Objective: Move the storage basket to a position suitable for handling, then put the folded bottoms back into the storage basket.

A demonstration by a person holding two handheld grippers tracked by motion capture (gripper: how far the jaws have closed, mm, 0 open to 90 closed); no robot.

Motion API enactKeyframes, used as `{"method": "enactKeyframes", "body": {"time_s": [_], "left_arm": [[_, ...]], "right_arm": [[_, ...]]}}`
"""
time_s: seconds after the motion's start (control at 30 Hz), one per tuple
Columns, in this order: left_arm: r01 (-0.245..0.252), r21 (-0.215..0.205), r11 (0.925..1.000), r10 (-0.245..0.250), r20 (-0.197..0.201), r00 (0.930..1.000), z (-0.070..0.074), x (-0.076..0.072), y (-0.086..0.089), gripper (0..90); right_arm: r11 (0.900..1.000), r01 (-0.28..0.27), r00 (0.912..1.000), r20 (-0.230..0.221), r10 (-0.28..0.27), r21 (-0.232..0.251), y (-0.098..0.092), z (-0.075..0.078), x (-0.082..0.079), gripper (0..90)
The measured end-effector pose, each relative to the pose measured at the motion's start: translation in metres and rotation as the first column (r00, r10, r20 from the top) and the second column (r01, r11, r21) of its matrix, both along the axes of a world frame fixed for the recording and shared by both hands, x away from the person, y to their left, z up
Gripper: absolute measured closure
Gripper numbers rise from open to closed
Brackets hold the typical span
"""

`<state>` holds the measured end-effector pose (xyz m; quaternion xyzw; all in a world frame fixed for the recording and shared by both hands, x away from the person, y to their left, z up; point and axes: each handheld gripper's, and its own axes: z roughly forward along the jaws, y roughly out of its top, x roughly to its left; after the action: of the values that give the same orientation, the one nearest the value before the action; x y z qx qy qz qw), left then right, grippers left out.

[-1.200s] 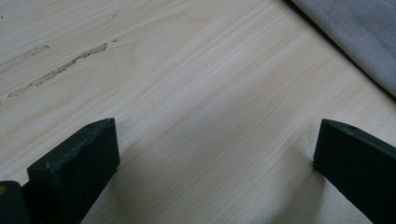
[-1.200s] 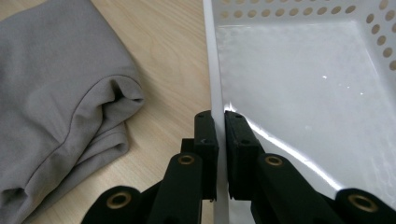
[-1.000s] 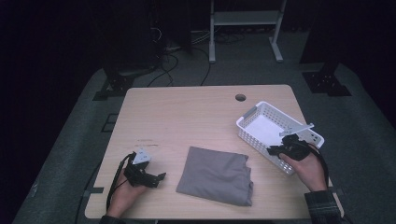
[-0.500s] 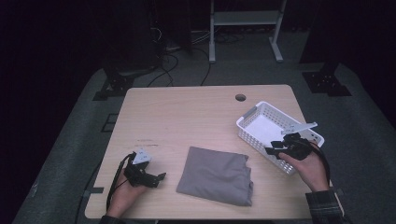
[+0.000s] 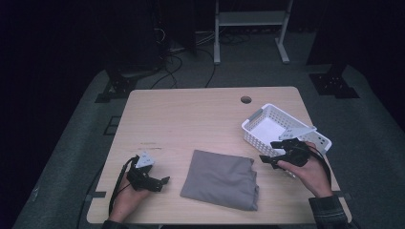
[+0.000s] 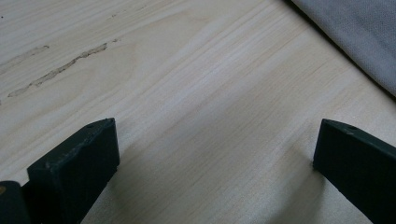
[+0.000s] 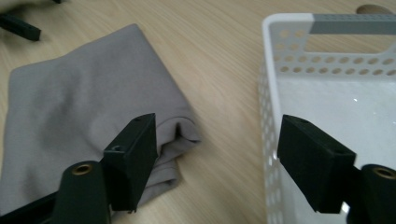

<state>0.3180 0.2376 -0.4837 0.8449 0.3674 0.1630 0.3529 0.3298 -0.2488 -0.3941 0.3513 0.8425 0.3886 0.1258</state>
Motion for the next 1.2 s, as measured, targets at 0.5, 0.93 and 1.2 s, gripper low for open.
{"method": "enactKeyframes", "body": {"time_s": [0.5, 0.93, 1.2], "left_arm": [[0.0, 0.001, 1.0, 0.0, 0.0, 1.0, 0.0, 0.0, 0.0, 0.0], [0.0, 0.0, 1.0, 0.0, 0.0, 1.0, 0.0, 0.0, 0.0, 0.0], [0.0, 0.0, 1.0, 0.0, 0.0, 1.0, 0.0, 0.0, 0.0, 0.0]], "right_arm": [[0.992, -0.13, 0.9915, -0.002, 0.13, -0.005, 0.031, -0.004, -0.007, 15.4], [0.976, -0.216, 0.9763, -0.018, 0.215, -0.02, 0.063, -0.014, -0.019, 10.2], [0.963, -0.27, 0.9623, -0.04, 0.269, -0.023, 0.079, -0.02, -0.026, 9.5]]}}
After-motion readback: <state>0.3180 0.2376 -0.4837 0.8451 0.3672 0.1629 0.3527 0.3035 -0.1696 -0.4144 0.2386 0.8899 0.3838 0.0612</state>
